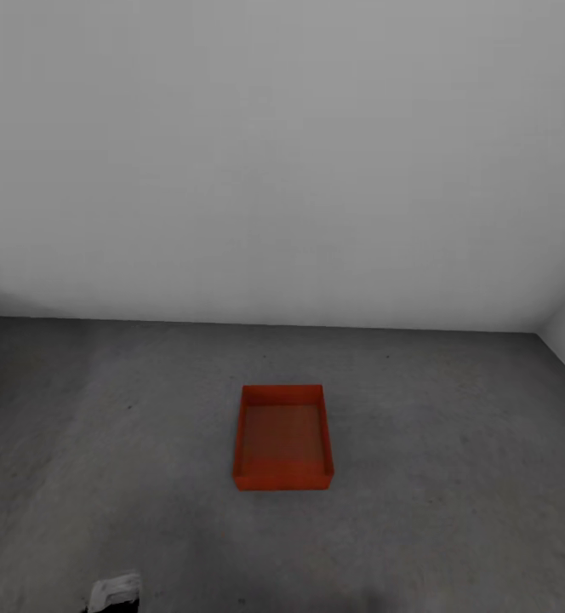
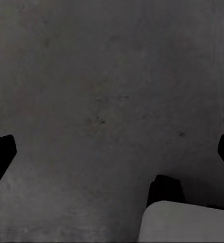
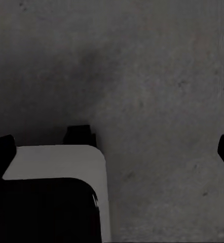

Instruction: Move the two storage containers from the living room to the garage. In the garage, place one container on the floor and stack the other container on top of it (either order is fine).

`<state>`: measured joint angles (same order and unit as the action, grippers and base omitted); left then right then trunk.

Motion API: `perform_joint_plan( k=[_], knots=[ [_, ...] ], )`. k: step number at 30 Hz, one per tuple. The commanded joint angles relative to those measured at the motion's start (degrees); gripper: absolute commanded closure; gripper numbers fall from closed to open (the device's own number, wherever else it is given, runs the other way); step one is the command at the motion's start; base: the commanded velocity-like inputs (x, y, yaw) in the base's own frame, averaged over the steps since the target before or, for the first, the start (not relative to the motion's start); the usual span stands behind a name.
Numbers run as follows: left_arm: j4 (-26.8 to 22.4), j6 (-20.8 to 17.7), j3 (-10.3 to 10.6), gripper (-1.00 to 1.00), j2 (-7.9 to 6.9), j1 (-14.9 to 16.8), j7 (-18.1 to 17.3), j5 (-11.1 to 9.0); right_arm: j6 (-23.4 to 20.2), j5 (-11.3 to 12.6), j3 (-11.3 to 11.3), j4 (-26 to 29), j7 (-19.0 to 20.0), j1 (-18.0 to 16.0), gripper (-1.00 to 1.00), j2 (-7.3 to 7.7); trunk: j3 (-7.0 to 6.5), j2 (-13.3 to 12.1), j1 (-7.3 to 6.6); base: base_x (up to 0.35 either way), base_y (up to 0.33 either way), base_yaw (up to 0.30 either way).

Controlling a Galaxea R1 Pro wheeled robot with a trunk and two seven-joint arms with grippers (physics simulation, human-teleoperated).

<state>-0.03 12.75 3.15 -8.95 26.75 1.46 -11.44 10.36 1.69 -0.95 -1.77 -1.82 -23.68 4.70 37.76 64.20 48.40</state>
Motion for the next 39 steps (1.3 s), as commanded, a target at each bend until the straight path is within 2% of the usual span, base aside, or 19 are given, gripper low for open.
perform_joint_plan(
  k=[1, 3, 6, 9, 10, 13, 15, 23, 39],
  knots=[
    [0.0, -1.1, 0.4, -1.0, 0.17, -0.4, -0.2, -0.4, 0.0, 0.2, 0.0, -0.2, 0.0, 0.7, -1.0, -0.01, 0.03, 0.0, 0.0, 0.0, 0.0, 0.0],
    [0.0, -5.9, 0.4, -1.0, 0.6, -2.2, -1.1, -0.4, -1.5, 0.2, 0.0, -0.2, -0.2, 3.4, -1.0, -0.02, 0.03, 0.0, 0.0, 0.0, 0.0, 0.0],
    [0.0, -8.6, 0.4, -1.0, 0.83, -4.8, -1.5, -0.4, -2.4, 0.2, 0.0, -0.2, -0.3, 5.8, -1.0, -0.09, 0.03, 0.0, 0.0, 0.0, 0.0, 0.0],
    [0.0, -9.3, 0.4, -1.0, 0.9, -6.7, -1.6, -0.3, -2.3, 0.2, 0.0, -0.2, -0.3, 7.8, -1.0, -0.72, 0.0, 0.0, 0.0, 0.0, 0.0, 0.0],
    [0.0, -9.4, 0.4, -1.0, 0.95, -7.5, -1.6, -0.3, -2.3, 0.2, 0.0, -0.2, -0.3, 8.8, -1.0, -1.36, -0.05, 0.0, 0.0, 0.0, 0.0, 0.0],
    [0.1, -9.6, 0.4, -1.0, 1.22, -8.4, -1.6, -0.3, -2.1, 0.1, 0.0, -0.2, -0.4, 10.8, -1.0, -2.61, -0.25, 0.0, 0.0, 0.0, 0.0, 0.0],
    [0.1, -9.6, 0.4, -1.0, 1.61, -8.7, -1.6, -0.4, -2.0, 0.1, 0.0, -0.2, -0.4, 11.7, -1.0, -2.94, -0.41, 0.0, 0.0, 0.0, 0.0, 0.0],
    [0.1, -9.7, 0.4, -1.0, 2.74, -9.0, -1.6, -0.3, -1.8, 0.1, 0.0, -0.2, -0.1, 12.5, -1.0, -3.28, -1.13, 0.0, 0.0, 0.0, 0.0, 0.0],
    [0.1, -9.8, 0.4, -1.0, 3.55, -9.0, -1.6, -0.3, -1.7, 0.1, 0.0, -0.2, -0.1, 12.5, -1.0, -3.29, -2.62, 0.0, 0.0, 0.0, 0.0, 0.0]
  ],
)
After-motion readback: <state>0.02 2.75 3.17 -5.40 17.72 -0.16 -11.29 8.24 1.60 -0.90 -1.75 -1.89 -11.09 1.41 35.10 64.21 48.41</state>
